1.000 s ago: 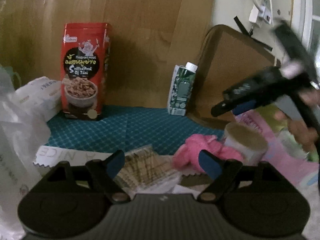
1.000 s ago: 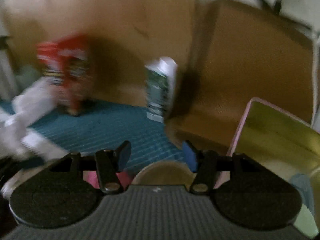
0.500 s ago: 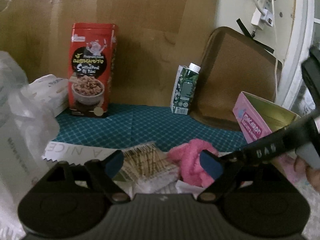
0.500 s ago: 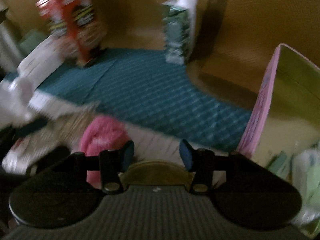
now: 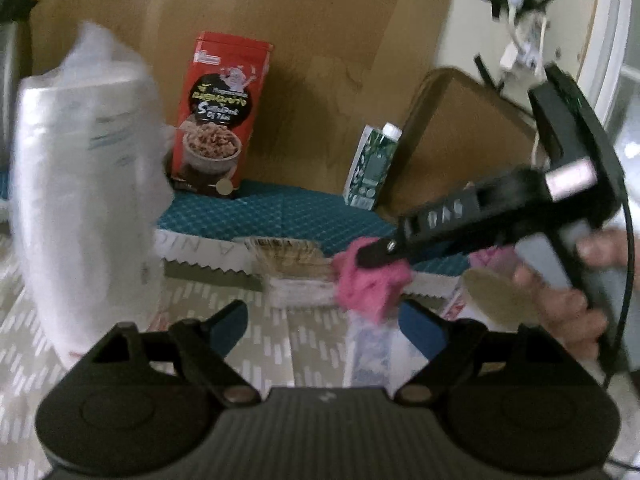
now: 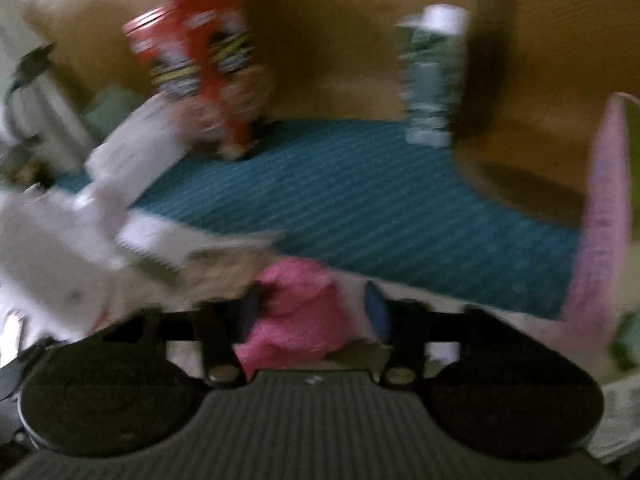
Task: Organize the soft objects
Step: 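Grasp the pink fuzzy cloth with the right tool and lift it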
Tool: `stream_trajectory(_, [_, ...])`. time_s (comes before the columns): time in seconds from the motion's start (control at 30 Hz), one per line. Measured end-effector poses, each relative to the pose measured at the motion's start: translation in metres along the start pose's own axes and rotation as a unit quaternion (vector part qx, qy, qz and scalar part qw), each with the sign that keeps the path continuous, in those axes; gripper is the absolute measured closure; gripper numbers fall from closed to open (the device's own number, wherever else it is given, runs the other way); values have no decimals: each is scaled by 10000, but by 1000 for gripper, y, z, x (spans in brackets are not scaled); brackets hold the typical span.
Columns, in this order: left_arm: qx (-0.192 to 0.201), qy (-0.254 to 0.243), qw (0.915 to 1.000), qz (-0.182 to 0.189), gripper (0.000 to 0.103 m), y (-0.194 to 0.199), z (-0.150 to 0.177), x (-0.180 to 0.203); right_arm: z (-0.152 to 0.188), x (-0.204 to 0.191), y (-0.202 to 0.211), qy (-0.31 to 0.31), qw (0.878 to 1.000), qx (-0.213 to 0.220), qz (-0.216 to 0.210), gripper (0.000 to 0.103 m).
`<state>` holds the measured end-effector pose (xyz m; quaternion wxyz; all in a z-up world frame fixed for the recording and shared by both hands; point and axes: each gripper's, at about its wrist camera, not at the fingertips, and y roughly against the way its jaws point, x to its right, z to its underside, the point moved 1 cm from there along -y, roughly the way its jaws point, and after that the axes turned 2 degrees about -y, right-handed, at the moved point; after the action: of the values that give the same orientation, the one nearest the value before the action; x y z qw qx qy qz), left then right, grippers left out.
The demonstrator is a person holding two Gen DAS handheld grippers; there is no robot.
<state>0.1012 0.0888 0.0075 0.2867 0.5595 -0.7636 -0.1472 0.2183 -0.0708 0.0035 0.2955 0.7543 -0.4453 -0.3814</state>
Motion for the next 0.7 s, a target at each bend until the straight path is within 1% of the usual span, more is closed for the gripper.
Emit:
stream_trajectory(0.07, [47, 223, 9996, 157, 20, 13, 1, -9, 10, -16, 4, 266, 9995, -80, -171, 63])
stream_trajectory(0.1, [53, 335, 9992, 218, 21, 18, 1, -13, 16, -21, 6, 387, 9991, -76, -180, 64])
stream_trajectory(0.2, [-7, 458, 9985, 291, 26, 22, 0, -18, 38, -34, 26, 807, 9961, 367, 26, 65])
stream_trajectory(0.27, [-71, 428, 9987, 277, 26, 20, 0, -12, 41, -30, 42, 823, 9936, 735, 232, 66])
stream_trajectory(0.33, [-124, 389, 9984, 397, 26, 17, -2, -3, 40, -18, 58, 694, 9902, 1092, 531, 66])
stream_trajectory(0.37, [-143, 339, 9982, 478, 26, 15, -3, 4, 40, -10, 66, 544, 9893, 1216, 599, 66])
stream_trajectory(0.47, [-189, 62, 9976, 657, 26, 10, -6, 28, 49, 13, 87, 205, 9886, 1382, 568, 66])
stream_trajectory(0.57, [-232, -144, 9964, 801, 26, 4, -10, 51, 66, 29, 103, 60, 9864, 1486, 702, 67])
stream_trajectory(0.63, [-269, -230, 9957, 856, 26, -2, -13, 65, 74, 40, 111, -176, 9855, 1557, 647, 67])
stream_trajectory(0.7, [-308, -309, 9949, 907, 26, -7, -17, 78, 81, 52, 118, -467, 9840, 1643, 496, 67])
